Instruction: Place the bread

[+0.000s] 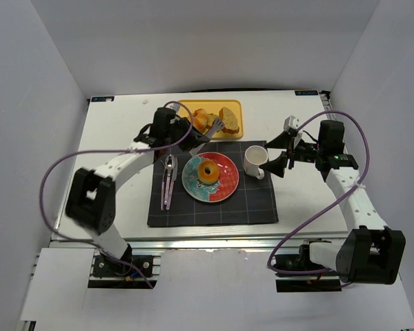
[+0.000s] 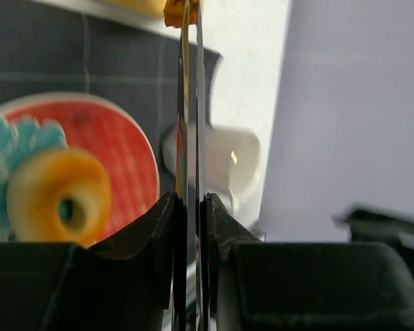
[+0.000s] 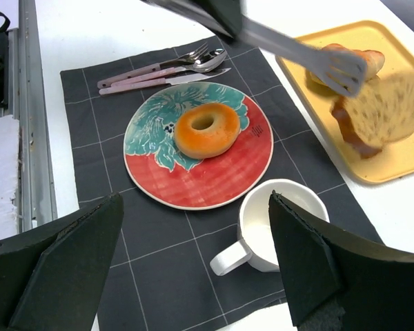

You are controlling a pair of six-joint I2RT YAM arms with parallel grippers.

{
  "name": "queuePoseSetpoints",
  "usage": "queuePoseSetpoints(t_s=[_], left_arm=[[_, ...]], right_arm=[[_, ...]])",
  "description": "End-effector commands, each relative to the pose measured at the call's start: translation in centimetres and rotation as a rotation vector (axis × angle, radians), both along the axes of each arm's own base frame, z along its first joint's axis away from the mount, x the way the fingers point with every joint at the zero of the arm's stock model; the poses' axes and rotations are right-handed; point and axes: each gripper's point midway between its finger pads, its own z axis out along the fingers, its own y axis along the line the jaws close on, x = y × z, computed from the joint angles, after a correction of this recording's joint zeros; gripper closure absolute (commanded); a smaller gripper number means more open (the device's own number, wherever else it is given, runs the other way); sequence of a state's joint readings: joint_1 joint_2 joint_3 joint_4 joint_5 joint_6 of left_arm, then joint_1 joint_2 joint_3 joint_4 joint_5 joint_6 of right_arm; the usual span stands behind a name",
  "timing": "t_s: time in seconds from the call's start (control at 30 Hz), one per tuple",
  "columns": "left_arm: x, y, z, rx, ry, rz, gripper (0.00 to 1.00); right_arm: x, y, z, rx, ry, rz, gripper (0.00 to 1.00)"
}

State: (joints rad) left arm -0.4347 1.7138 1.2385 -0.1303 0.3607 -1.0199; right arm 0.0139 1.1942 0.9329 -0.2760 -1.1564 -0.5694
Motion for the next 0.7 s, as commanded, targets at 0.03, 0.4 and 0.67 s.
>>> queuePoseSetpoints(t_s=[0.03,0.4,0.67], left_arm=[[-5.5,1.4,6.3,-0.044,-0.183,-0.112,0.93],[-17.7,5.9,3.5,0.003,-0.068,-0.220,0.93],[-19.0,6.9,0.9,0.034,-0.023,-0.198,0.83]], right_arm=[[-0.6,0.1,1.6,0.011,-0.049,0.025,0.11],[-1.1,0.1,1.9,0.003,-0.046,0.031,0.11],[-1.5,0.1,2.3,0.004,-0.042,0.031,0.11]])
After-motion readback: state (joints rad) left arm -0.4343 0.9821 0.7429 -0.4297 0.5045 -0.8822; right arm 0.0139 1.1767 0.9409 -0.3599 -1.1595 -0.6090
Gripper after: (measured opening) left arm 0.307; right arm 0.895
